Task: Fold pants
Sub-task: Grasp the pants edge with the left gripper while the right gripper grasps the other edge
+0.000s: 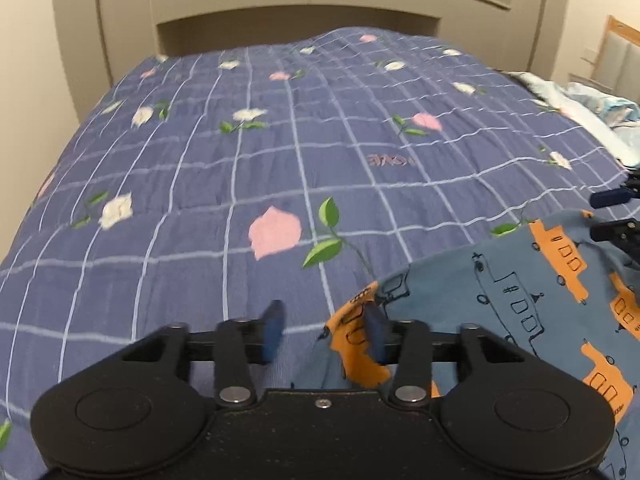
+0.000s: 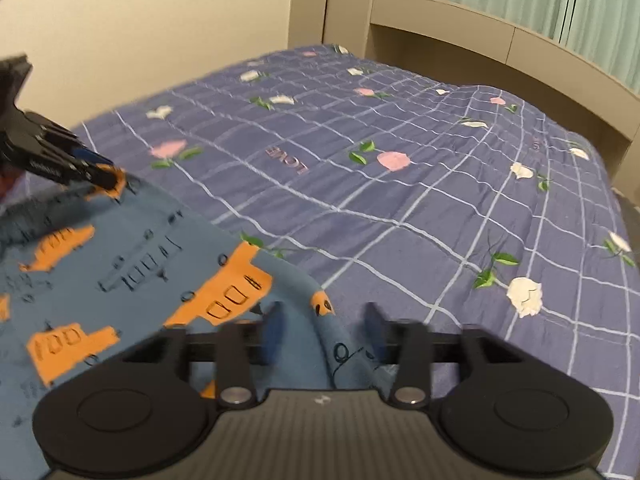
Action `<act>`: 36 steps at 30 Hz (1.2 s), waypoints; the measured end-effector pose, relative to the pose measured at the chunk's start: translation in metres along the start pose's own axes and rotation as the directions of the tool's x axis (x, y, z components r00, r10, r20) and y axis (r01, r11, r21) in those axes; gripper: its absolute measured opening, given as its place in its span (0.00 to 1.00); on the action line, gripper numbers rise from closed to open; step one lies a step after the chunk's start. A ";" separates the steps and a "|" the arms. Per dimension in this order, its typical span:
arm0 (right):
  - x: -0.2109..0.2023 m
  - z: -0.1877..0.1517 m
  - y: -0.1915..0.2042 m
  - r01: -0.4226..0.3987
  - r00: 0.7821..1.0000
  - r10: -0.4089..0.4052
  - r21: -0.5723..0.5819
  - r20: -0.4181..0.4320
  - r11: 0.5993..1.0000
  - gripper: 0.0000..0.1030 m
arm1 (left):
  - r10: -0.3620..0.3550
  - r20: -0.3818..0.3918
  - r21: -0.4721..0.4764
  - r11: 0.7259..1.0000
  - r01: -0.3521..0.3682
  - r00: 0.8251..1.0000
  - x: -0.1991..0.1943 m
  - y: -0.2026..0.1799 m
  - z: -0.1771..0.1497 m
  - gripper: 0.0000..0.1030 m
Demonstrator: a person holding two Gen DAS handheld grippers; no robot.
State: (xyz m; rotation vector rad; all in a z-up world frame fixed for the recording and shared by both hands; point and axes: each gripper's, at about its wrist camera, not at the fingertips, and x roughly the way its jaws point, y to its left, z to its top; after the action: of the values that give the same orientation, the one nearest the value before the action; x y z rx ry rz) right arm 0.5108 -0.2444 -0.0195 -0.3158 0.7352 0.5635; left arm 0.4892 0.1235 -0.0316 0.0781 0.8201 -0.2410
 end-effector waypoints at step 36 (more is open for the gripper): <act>-0.206 -0.136 0.194 0.150 0.943 -0.092 -0.164 0.319 0.975 0.04 | -0.074 0.256 0.272 0.962 0.001 0.964 -0.204 -0.067 -0.146 0.00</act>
State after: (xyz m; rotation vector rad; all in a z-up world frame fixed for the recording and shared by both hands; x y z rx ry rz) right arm 0.1992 -0.2270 0.0156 -0.4328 0.3562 0.5498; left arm 0.2347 0.1189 0.0196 0.2812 0.5188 -0.3904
